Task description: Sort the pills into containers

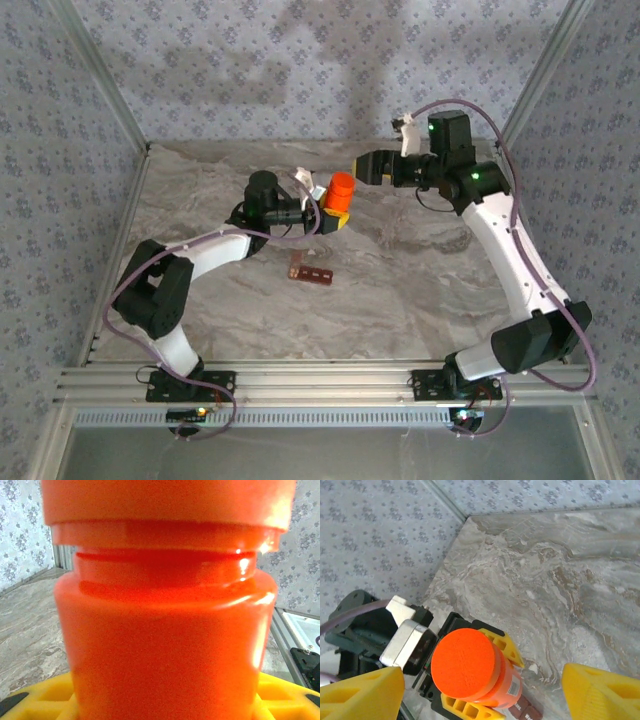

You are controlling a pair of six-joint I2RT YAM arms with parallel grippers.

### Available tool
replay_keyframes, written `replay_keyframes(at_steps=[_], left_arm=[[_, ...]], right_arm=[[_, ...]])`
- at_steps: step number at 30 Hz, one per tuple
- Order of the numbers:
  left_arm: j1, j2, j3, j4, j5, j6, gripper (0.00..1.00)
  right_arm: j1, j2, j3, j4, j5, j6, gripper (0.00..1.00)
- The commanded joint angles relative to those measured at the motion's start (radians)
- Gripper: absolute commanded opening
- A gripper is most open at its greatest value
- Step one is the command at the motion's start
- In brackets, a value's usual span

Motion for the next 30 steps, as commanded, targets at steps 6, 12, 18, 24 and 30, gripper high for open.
replay_keyframes(at_steps=[6, 12, 18, 24, 30], left_arm=[[0.001, -0.038, 0.033, 0.009, 0.075, 0.007, 0.00], [0.001, -0.029, 0.040, 0.007, 0.079, 0.004, 0.00], [0.001, -0.023, 0.049, 0.002, 0.083, 0.001, 0.00], [-0.001, -0.023, 0.050, 0.001, 0.081, -0.001, 0.00], [-0.001, -0.023, 0.051, 0.000, 0.082, -0.006, 0.00]], right_arm=[[-0.008, 0.110, 0.153, -0.182, -0.128, -0.366, 0.82], [0.026, 0.161, 0.214, -0.252, -0.105, -0.410, 0.83], [0.064, 0.191, 0.241, -0.277, -0.072, -0.428, 0.83], [0.088, 0.218, 0.258, -0.299, -0.053, -0.435, 0.79], [0.096, 0.224, 0.249, -0.300, -0.035, -0.430, 0.61]])
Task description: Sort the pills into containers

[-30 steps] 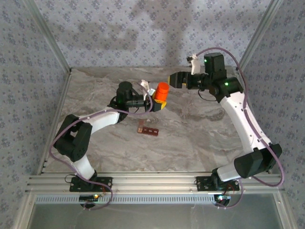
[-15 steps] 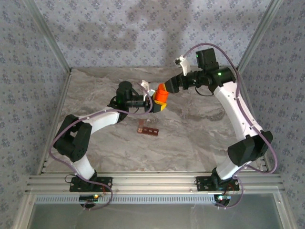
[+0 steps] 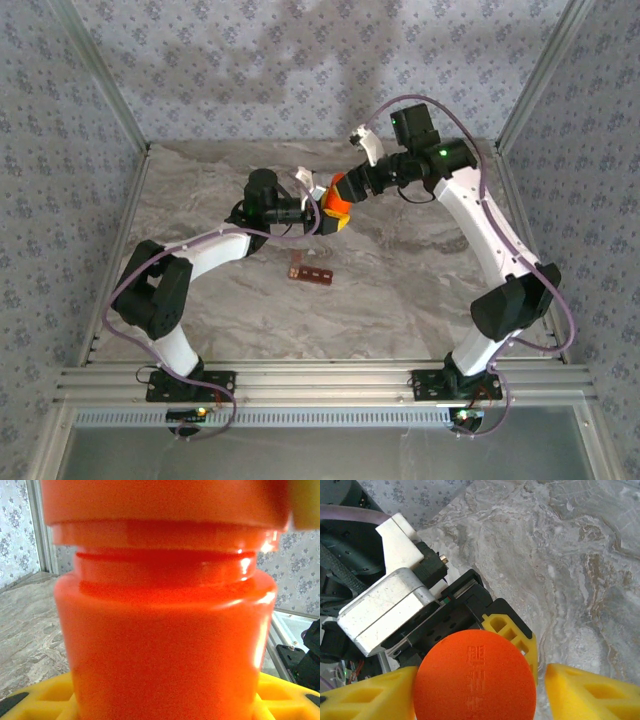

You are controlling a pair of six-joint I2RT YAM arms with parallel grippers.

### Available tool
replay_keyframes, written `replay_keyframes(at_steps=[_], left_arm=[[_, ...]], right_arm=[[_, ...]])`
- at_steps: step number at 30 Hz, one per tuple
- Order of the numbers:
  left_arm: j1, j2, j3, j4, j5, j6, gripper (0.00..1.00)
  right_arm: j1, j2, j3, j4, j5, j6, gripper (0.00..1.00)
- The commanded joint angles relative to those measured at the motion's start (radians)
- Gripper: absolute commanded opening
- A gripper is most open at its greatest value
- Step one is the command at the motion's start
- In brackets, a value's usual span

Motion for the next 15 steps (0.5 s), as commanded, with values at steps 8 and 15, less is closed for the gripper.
replay_keyframes(at_steps=[8, 15], left_arm=[[-0.001, -0.027, 0.037, -0.001, 0.016, 0.011, 0.00], [-0.013, -0.060, 0.026, -0.040, -0.100, 0.091, 0.00]], right_arm=[[0.022, 0.011, -0.010, -0.020, 0.067, 0.054, 0.42], [0.088, 0.066, -0.009, -0.073, 0.298, 0.238, 0.38]])
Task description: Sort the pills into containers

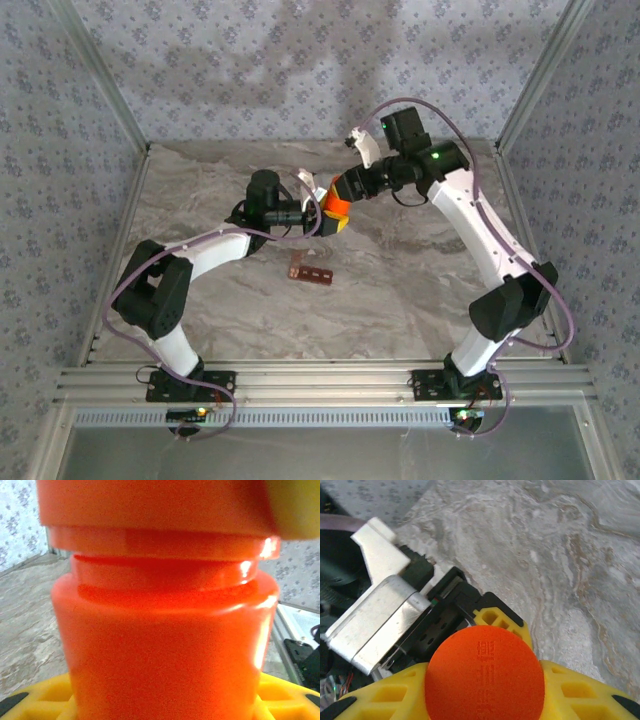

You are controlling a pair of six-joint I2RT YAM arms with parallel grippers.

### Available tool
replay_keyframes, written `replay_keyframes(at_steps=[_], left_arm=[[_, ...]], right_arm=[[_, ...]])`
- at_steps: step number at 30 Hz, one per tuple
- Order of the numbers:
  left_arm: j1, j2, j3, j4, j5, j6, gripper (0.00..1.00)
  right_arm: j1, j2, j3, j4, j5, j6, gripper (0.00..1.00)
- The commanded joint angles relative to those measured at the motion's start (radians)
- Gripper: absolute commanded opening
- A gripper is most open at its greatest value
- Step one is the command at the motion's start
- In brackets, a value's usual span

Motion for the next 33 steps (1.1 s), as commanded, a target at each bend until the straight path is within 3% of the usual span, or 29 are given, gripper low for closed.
replay_keyframes(at_steps=[1, 8, 23, 30, 33], left_arm=[[-0.014, -0.064, 0.022, 0.057, -0.054, 0.055, 0.00], [-0.017, -0.074, 0.009, 0.083, -0.072, 0.052, 0.00], [-0.014, -0.056, -0.012, 0.096, -0.071, 0.043, 0.00], [-0.015, -0.049, -0.021, 0.105, -0.072, 0.036, 0.00], [-0.013, -0.047, -0.023, 0.110, -0.074, 0.033, 0.00]], right_arm=[[0.038, 0.058, -0.008, -0.068, 0.165, 0.127, 0.38], [0.052, 0.050, -0.094, 0.030, 0.138, 0.304, 0.39], [-0.005, 0.035, -0.061, 0.047, 0.019, 0.319, 0.44], [-0.032, 0.018, -0.043, 0.052, -0.015, 0.327, 0.55], [-0.040, 0.011, -0.037, 0.054, -0.031, 0.324, 0.65]])
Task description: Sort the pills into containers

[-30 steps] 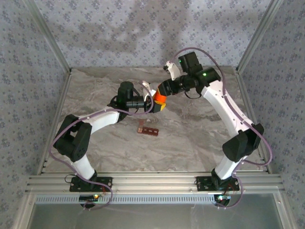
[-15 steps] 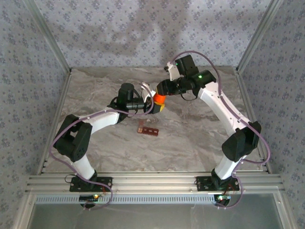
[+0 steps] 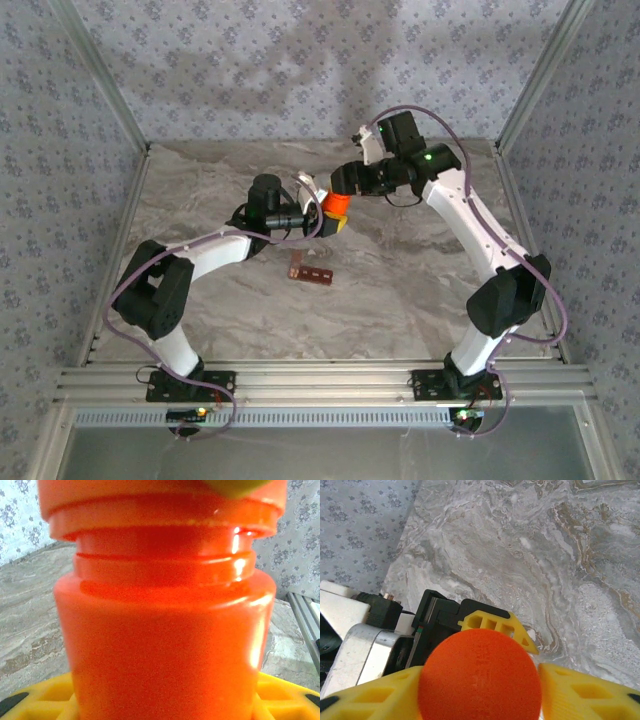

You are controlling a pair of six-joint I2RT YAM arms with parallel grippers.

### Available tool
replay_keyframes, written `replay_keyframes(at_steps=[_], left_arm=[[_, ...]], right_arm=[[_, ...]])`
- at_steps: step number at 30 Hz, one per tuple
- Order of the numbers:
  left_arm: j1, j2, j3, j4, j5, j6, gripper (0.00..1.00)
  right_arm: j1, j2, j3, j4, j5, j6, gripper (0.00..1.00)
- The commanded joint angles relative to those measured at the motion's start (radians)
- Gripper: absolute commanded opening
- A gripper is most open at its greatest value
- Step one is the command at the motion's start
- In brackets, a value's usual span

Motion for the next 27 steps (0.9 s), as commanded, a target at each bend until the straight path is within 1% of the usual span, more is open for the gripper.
replay_keyframes(at_steps=[1, 2, 5, 8, 11, 16, 18, 22, 24, 27], left_arm=[[-0.007, -0.046, 0.005, 0.119, 0.033, 0.016, 0.00], [-0.006, -0.046, 0.004, 0.120, 0.033, 0.016, 0.00], [-0.006, -0.048, 0.001, 0.122, 0.034, 0.013, 0.00], [-0.003, -0.050, -0.002, 0.128, 0.039, 0.011, 0.00], [0.001, -0.053, -0.006, 0.129, 0.049, 0.009, 0.00], [0.012, -0.058, -0.009, 0.129, 0.079, 0.003, 0.00], [0.016, -0.059, -0.007, 0.133, 0.098, -0.003, 0.00], [0.020, -0.056, 0.011, 0.138, 0.159, -0.037, 0.00], [0.020, -0.055, 0.021, 0.131, 0.187, -0.047, 0.00], [0.021, -0.050, 0.031, 0.122, 0.215, -0.054, 0.00]], right_arm=[[-0.015, -0.012, 0.027, -0.035, -0.018, 0.003, 0.68], [-0.017, -0.017, 0.028, -0.035, -0.022, -0.001, 0.72], [-0.021, -0.035, 0.032, -0.035, -0.042, -0.015, 0.80], [-0.032, -0.071, 0.027, -0.034, -0.061, -0.047, 0.85], [-0.053, -0.111, 0.008, -0.021, -0.114, -0.082, 0.89], [-0.093, -0.169, -0.024, -0.009, -0.207, -0.165, 0.91], [-0.103, -0.183, -0.026, -0.007, -0.197, -0.209, 0.89], [-0.104, -0.196, -0.023, -0.029, -0.141, -0.364, 0.84], [-0.108, -0.196, -0.020, -0.034, -0.147, -0.417, 0.84], [-0.107, -0.182, -0.004, -0.028, -0.164, -0.443, 0.86]])
